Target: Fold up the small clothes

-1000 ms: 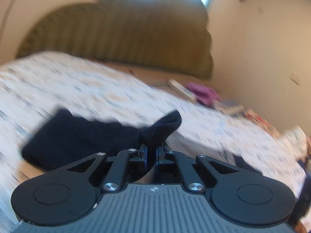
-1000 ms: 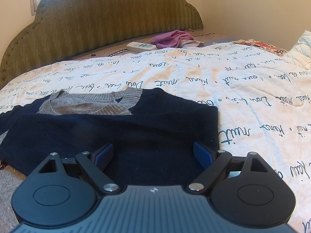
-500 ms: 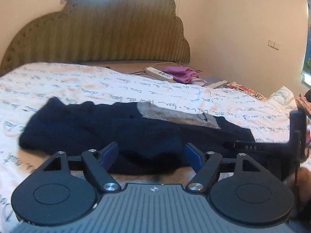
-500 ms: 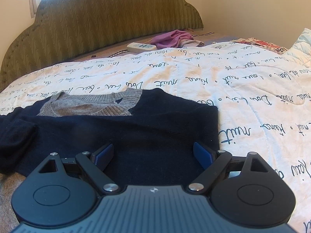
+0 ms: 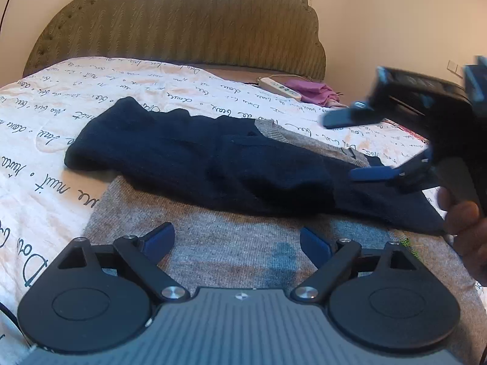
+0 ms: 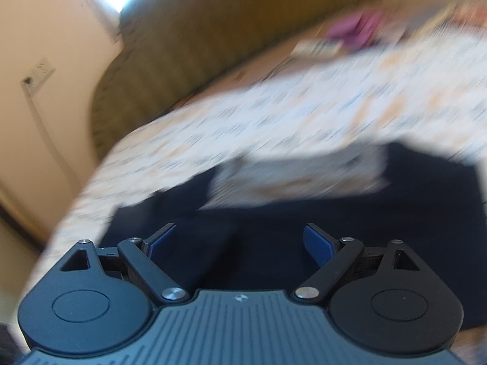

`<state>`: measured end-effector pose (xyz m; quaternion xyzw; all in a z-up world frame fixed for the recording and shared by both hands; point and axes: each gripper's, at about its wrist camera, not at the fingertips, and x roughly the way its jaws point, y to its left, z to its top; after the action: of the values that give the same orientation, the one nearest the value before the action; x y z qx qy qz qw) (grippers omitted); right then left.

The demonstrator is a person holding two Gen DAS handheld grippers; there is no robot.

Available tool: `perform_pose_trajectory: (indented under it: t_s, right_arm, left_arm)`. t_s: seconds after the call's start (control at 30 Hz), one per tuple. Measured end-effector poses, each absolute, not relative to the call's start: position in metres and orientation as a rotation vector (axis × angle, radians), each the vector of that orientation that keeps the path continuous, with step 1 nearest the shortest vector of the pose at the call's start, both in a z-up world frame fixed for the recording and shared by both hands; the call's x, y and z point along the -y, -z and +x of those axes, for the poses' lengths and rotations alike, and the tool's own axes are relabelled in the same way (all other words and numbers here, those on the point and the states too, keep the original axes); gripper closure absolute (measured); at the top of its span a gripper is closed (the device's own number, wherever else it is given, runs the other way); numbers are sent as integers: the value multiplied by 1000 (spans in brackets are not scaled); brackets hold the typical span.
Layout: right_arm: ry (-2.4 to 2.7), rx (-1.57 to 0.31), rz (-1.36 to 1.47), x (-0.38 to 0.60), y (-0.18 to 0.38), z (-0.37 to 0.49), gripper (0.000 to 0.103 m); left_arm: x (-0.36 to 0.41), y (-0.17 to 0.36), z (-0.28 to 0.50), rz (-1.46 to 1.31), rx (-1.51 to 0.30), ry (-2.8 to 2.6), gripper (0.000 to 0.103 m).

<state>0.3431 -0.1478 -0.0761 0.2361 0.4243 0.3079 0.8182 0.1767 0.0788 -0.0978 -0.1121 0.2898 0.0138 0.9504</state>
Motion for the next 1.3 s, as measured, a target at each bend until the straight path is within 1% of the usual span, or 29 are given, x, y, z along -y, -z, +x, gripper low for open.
perform_pose_trajectory:
  t_s: [0.07, 0.1, 0.23, 0.3, 0.33, 0.37, 0.43, 0.5, 0.53, 0.57, 0.6, 0.67, 0.83, 0.97, 1.3]
  right_arm:
    - [-669, -1001, 577, 135, 89, 357, 13]
    - [-656, -1016, 591, 132, 94, 362, 13]
    - [-641, -1026, 657, 129, 102, 367, 12]
    - [-647, -1022, 635, 125, 100, 365, 13]
    - [-647, -1015, 593, 120, 98, 363, 22]
    - [-641, -1009, 525, 117, 96, 360, 46]
    - [-621, -1011, 422, 109, 96, 357, 70]
    - [-631, -996, 405, 109, 97, 354, 76]
    - [-636, -995, 407, 110, 97, 353, 87]
    - [-639, -993, 413, 111, 96, 353, 93]
    - [-641, -981, 410, 111, 95, 352, 95]
    - [-643, -943, 382, 111, 88, 350, 97]
    - [-657, -880, 394, 127, 63, 352, 98]
    - [-620, -861, 400, 160, 52, 359, 98]
    - [-424, -897, 442, 259, 75, 371, 98]
  left_arm:
    - [-80, 98, 178, -235, -593, -26, 10]
    - [-81, 98, 178, -238, -593, -26, 10]
    - [-83, 98, 177, -250, -589, -21, 9]
    - [-83, 98, 177, -256, -588, -18, 8]
    - [-83, 98, 177, -260, -587, -17, 8]
    - [-84, 98, 177, -263, -586, -17, 8]
    - [-85, 98, 176, -267, -584, -18, 8]
    - [-85, 98, 176, -269, -583, -20, 8]
    - [-85, 98, 177, -270, -582, -21, 7]
    - [-85, 98, 176, -272, -582, -22, 7]
    - [-85, 98, 176, -272, -582, -23, 7]
    - [-85, 98, 177, -272, -583, -24, 7]
    - [-85, 98, 177, -271, -583, -23, 7]
    - [-85, 98, 177, -272, -584, -23, 7]
    - [-85, 98, 178, -271, -584, -23, 7]
